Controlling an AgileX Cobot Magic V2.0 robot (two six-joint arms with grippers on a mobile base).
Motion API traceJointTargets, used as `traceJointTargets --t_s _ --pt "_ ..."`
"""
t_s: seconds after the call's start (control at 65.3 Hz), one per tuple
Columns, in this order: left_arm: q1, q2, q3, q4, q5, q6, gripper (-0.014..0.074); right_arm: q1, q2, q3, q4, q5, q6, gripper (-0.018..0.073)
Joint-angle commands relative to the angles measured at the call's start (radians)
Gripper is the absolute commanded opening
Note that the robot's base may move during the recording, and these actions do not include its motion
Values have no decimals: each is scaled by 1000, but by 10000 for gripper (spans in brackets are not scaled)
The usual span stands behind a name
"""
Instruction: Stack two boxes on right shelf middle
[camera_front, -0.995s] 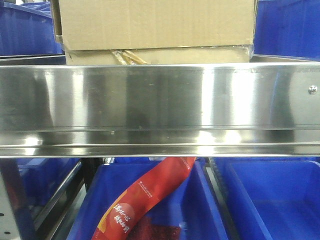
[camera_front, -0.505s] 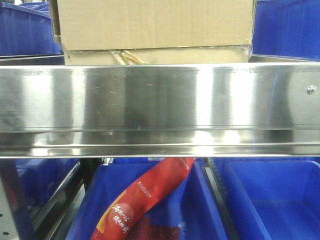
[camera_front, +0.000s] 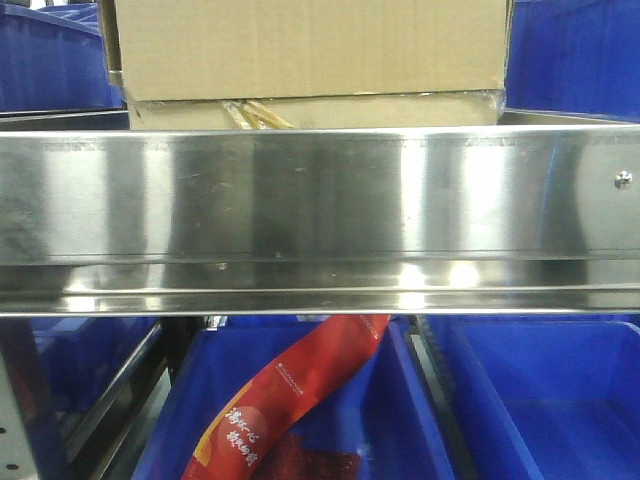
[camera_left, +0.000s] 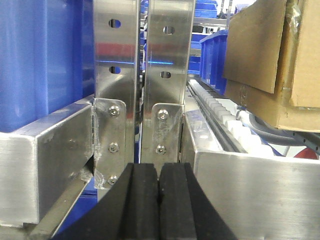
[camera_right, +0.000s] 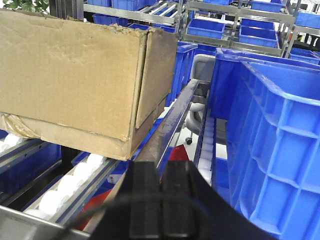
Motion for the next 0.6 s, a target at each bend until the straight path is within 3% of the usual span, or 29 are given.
traceJointTargets --t_s 0.0,0.383,0.582 --pt "2 -6 -1 0 -18 1 -111 -3 -6 3 -7 -25 -6 -162" --pt "2 -6 -1 0 -18 1 -111 -9 -6 8 -7 -25 -6 -162" --pt "2 -6 -1 0 -18 1 -111 -105 -46 55 -65 -56 83 -162"
